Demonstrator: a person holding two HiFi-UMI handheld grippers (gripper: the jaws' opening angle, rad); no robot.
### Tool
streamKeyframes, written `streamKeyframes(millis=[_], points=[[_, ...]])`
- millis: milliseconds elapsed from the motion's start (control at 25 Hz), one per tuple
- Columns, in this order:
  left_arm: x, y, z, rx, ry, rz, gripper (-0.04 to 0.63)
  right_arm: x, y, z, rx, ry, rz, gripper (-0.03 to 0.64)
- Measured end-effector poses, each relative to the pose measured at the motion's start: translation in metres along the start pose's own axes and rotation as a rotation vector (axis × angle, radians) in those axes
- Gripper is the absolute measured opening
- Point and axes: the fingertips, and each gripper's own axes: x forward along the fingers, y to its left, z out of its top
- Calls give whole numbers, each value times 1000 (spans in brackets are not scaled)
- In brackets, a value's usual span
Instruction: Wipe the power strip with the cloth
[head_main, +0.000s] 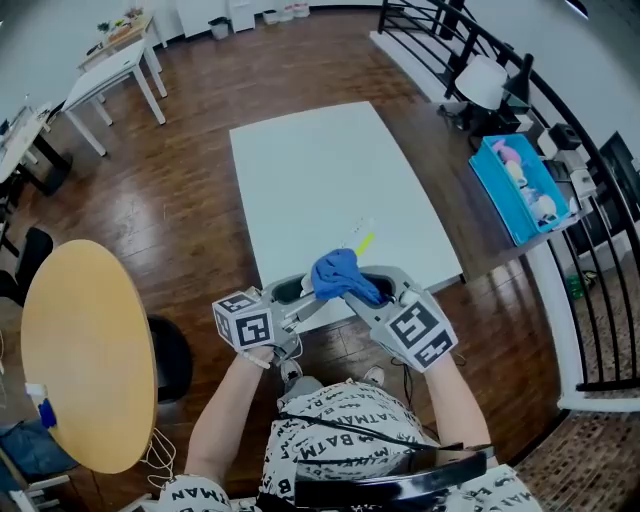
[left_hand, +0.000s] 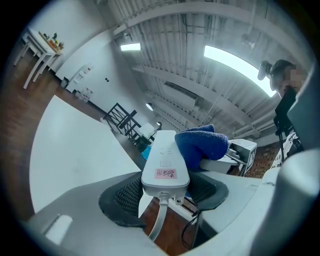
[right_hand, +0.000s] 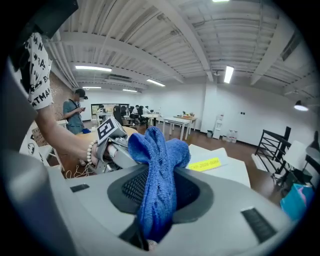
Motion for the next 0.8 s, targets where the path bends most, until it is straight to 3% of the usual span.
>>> streamKeyframes(millis=[520,560,640,800], points=[[-21,-17,-4,190,17,9,279,-59,-102,1,6,-25,-216,123],[-22,-17,-4,244,31,36,279,-63,-112,-2,6,-10,-247,123],[-23,-13,-7,431,97,136,279,-70,-123,-6,-1,15,-289,123],[-19,-8,-11,952,301,381,279,-64,-102,4,-64,35,-254,123]])
